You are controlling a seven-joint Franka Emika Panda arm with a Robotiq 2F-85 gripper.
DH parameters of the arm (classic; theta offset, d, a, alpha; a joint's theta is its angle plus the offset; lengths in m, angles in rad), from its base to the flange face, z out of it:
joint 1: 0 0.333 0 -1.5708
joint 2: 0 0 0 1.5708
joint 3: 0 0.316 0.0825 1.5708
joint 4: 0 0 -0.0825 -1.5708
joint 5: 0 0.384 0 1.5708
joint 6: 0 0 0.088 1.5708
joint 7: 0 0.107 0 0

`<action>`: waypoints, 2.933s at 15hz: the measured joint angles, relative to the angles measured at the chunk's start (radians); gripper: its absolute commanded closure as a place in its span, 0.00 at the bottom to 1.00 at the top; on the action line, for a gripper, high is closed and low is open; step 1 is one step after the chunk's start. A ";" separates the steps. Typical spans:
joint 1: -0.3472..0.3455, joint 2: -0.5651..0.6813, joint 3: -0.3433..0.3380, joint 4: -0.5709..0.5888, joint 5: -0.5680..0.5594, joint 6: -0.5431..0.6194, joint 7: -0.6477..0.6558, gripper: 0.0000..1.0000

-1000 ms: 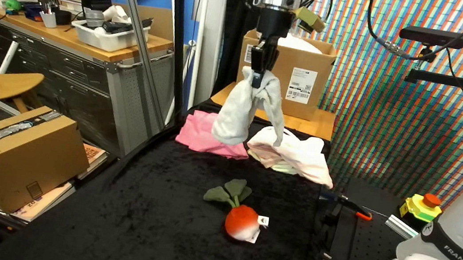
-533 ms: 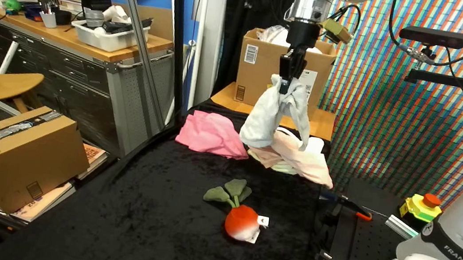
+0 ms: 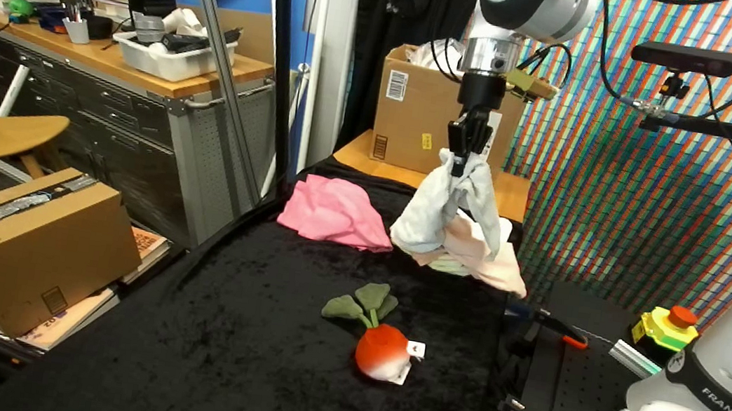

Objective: Put the rope, clothes and the stuffed object on top of each other

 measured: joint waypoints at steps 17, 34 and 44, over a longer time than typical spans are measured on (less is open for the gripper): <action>-0.009 0.109 0.038 0.065 0.092 0.106 0.067 0.00; 0.200 0.127 0.269 -0.054 0.094 0.098 -0.080 0.00; 0.318 0.151 0.339 -0.259 -0.053 0.619 0.163 0.00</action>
